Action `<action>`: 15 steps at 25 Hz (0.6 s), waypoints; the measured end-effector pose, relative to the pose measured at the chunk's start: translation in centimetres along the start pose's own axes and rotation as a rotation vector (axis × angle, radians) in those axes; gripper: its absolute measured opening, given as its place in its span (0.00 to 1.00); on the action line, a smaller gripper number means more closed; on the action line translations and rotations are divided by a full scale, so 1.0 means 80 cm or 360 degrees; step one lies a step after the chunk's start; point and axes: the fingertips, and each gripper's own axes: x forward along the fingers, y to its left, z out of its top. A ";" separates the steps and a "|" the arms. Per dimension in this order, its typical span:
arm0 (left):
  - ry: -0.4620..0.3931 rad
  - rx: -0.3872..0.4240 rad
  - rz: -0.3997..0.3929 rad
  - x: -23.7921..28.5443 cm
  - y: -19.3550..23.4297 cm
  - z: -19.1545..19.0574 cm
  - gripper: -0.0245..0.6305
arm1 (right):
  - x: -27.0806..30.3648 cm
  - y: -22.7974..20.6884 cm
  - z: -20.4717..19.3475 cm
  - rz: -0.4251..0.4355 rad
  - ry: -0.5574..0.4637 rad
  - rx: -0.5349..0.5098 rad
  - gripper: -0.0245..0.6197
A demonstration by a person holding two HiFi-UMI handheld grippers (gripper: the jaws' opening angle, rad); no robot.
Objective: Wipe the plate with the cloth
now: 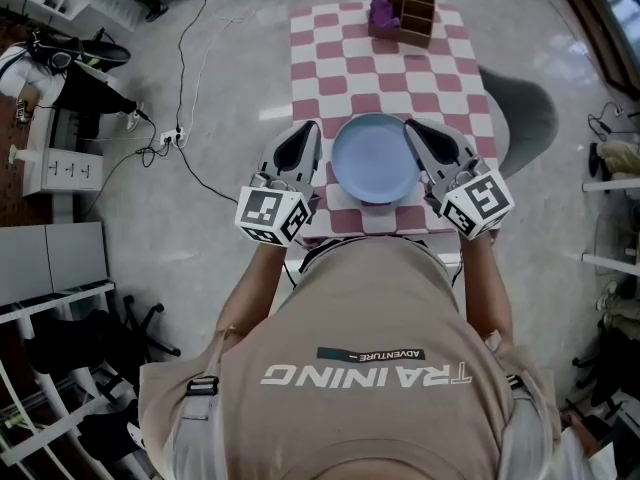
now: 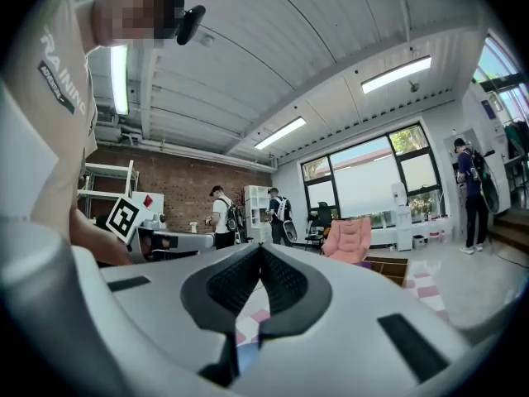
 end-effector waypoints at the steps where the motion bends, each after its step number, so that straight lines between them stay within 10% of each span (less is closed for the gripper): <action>1: 0.0009 0.0012 0.0004 -0.002 0.001 -0.001 0.06 | 0.000 -0.001 0.002 -0.0003 0.0001 -0.0013 0.06; 15: 0.0025 0.0020 0.0043 -0.009 0.011 -0.012 0.06 | 0.005 -0.008 -0.016 0.0005 0.0032 -0.0048 0.06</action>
